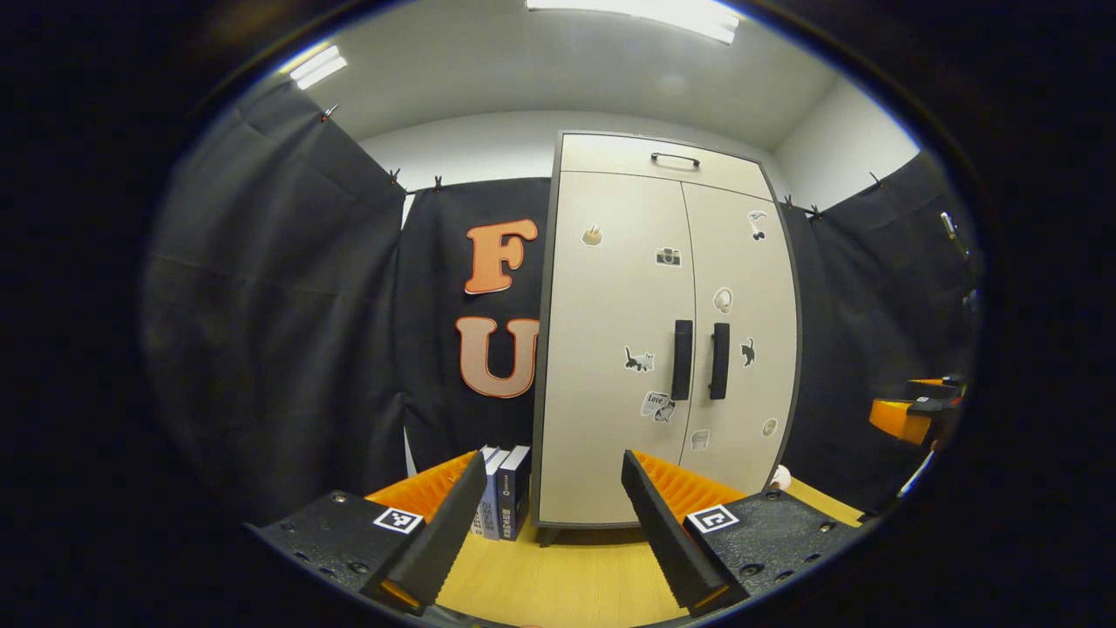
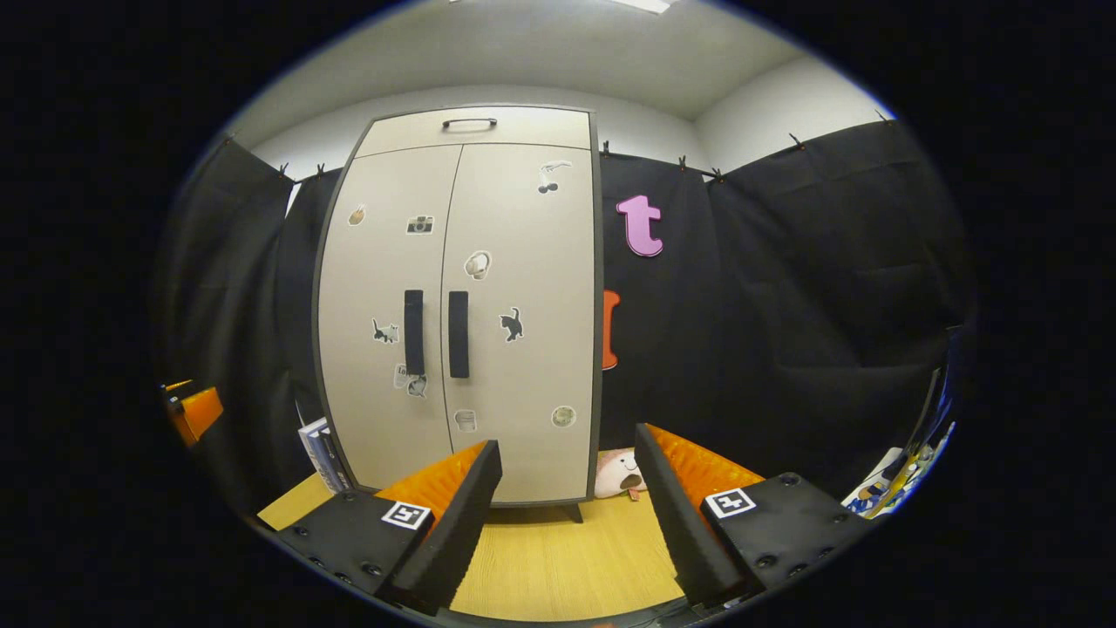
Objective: Open the right door of the double-door shoe cabinet with the right hand, and open the left door with the left hand.
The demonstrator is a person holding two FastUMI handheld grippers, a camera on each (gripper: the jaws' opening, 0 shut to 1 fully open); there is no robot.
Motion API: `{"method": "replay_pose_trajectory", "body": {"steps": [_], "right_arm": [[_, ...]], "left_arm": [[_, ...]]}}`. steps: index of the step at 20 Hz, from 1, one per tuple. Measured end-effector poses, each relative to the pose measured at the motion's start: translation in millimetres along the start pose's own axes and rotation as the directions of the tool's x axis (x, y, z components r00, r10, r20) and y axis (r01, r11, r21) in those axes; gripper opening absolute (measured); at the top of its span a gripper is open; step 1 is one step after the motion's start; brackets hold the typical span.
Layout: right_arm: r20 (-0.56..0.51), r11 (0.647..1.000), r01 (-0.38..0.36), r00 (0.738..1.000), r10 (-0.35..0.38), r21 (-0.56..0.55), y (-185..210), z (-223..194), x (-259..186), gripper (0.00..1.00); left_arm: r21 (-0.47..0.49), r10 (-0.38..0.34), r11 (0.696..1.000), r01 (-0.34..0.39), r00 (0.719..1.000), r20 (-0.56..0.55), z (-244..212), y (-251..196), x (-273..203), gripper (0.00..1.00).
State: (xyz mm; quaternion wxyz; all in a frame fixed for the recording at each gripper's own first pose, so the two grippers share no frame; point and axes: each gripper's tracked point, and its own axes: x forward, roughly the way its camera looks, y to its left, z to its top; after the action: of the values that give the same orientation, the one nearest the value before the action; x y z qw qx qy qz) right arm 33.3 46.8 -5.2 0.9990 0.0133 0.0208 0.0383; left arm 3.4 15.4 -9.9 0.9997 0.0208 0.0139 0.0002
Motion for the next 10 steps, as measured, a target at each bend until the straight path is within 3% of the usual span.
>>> {"method": "replay_pose_trajectory", "body": {"steps": [10], "right_arm": [[0.002,0.993,-0.112,0.994,0.112,0.032,75.5,26.9,100.6,0.99]], "left_arm": [[0.011,0.002,1.000,-0.002,1.000,-0.023,-11.4,15.8,1.2,0.95]]}}
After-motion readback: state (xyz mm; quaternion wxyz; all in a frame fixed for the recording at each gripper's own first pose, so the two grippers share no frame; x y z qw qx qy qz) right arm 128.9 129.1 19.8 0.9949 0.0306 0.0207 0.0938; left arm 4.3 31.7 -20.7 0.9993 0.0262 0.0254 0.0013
